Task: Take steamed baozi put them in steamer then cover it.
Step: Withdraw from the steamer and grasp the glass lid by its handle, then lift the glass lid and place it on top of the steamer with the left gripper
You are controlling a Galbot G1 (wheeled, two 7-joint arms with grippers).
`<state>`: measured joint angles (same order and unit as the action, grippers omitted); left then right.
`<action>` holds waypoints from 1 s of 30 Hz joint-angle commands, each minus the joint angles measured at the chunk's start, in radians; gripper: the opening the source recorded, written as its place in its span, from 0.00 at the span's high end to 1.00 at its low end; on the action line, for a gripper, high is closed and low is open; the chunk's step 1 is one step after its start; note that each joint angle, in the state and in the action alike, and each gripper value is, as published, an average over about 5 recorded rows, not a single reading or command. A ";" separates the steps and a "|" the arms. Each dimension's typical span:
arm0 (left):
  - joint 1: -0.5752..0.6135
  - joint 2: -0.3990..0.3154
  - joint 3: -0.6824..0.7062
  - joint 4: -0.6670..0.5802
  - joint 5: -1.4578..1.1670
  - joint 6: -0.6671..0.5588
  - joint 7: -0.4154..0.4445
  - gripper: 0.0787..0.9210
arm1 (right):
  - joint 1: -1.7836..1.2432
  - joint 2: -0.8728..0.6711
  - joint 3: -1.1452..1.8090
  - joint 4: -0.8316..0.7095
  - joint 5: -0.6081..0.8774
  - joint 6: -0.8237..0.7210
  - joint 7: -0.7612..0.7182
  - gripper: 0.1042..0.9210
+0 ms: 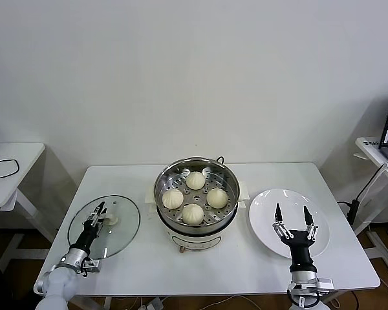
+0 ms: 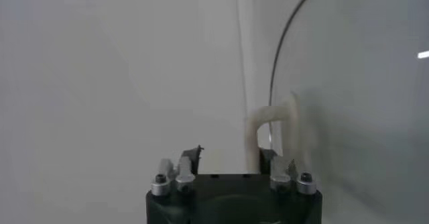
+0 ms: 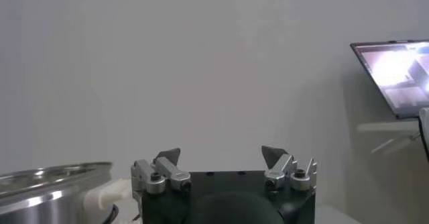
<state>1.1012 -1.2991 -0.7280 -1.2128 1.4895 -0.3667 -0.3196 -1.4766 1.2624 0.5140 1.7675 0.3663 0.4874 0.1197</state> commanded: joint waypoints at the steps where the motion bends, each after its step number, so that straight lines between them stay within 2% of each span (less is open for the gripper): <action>1: -0.009 -0.006 -0.001 0.017 0.004 -0.004 -0.001 0.59 | 0.002 0.001 -0.002 -0.005 -0.001 0.004 0.000 0.12; 9: 0.023 -0.020 -0.014 -0.080 -0.002 0.001 -0.007 0.84 | 0.008 0.001 -0.005 -0.010 -0.004 0.008 0.001 0.12; 16: 0.108 -0.030 -0.059 -0.333 -0.046 0.025 0.028 0.87 | 0.011 0.004 -0.009 -0.009 -0.008 0.009 0.002 0.12; 19: 0.162 -0.020 -0.063 -0.460 -0.110 0.063 0.077 0.87 | 0.011 0.003 -0.010 -0.007 -0.009 0.009 0.002 0.12; 22: 0.220 -0.002 -0.059 -0.585 -0.186 0.137 0.161 0.87 | 0.013 0.003 -0.011 -0.007 -0.009 0.008 0.002 0.12; 30: 0.305 0.095 0.057 -0.877 -0.319 0.410 0.381 0.87 | 0.016 -0.001 -0.011 -0.011 -0.007 0.012 0.001 0.12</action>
<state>1.2854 -1.2828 -0.7589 -1.6829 1.3286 -0.2263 -0.1730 -1.4619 1.2628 0.5030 1.7583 0.3585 0.4972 0.1208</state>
